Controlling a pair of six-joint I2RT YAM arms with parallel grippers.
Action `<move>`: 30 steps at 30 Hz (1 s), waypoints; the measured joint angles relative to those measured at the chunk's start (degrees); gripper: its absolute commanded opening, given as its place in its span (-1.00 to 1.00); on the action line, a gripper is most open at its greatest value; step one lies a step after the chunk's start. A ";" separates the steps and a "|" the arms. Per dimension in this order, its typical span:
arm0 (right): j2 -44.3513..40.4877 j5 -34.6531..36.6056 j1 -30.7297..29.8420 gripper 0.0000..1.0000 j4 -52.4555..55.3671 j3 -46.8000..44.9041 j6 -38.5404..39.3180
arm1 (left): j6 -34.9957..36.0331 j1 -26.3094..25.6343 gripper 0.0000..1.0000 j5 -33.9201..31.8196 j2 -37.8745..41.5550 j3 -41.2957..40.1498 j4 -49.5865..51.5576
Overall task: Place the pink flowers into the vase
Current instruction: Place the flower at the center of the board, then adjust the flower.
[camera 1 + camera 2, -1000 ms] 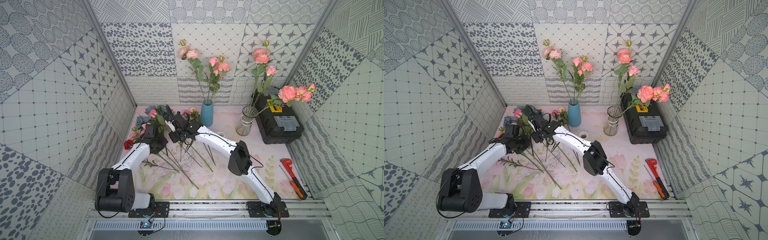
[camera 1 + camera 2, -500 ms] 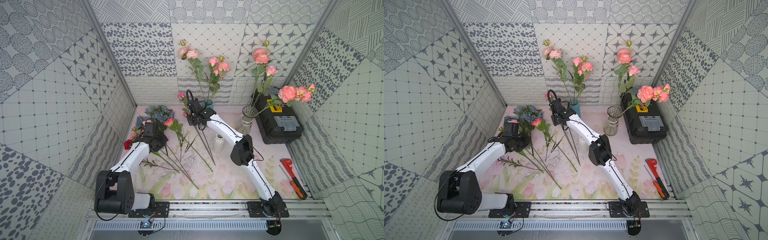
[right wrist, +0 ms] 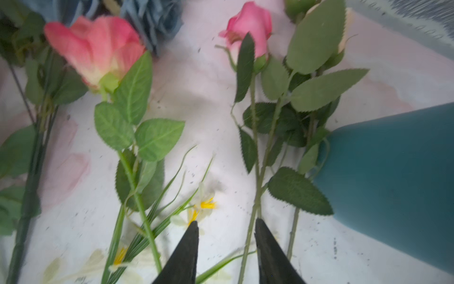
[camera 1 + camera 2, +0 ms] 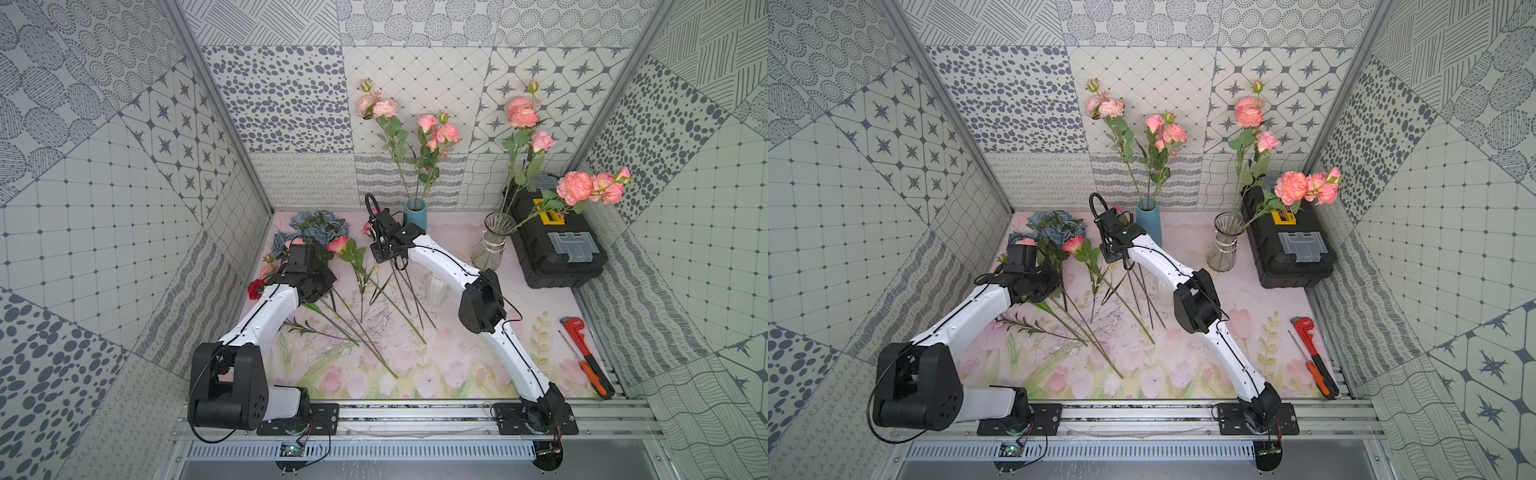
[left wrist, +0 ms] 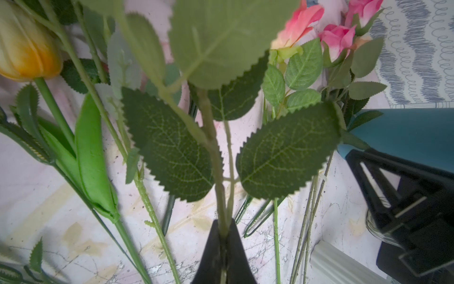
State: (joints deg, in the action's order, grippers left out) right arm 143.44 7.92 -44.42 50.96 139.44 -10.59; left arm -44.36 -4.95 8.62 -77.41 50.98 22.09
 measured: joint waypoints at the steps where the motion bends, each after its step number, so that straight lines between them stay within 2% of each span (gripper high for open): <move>1: -1.66 -1.46 -0.55 -0.21 -0.55 -2.25 0.11 | 0.00 -0.04 -0.91 0.15 0.22 0.02 -0.02; 8: -13.14 -12.52 -2.60 -0.21 -3.78 -9.86 0.13 | 0.92 -0.33 -0.95 2.62 1.33 0.04 -0.74; 16: -25.42 -23.80 -1.95 -0.22 -7.04 -18.16 0.68 | 2.21 -1.64 -0.95 7.10 3.93 1.05 -2.51; 24: -35.67 -29.88 -0.94 -0.21 -12.48 -34.67 -2.25 | 5.79 -3.67 -0.97 11.28 9.33 5.16 -2.64; 30: -42.60 -35.12 -0.11 -0.22 -18.53 -42.12 -5.57 | 7.72 -3.91 -0.99 16.17 10.88 6.43 -3.72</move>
State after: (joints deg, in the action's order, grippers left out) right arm 100.84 -27.20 -44.53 32.42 97.32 -16.16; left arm -36.64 -8.86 24.80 -66.52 57.41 18.37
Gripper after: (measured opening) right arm 0.391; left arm 0.051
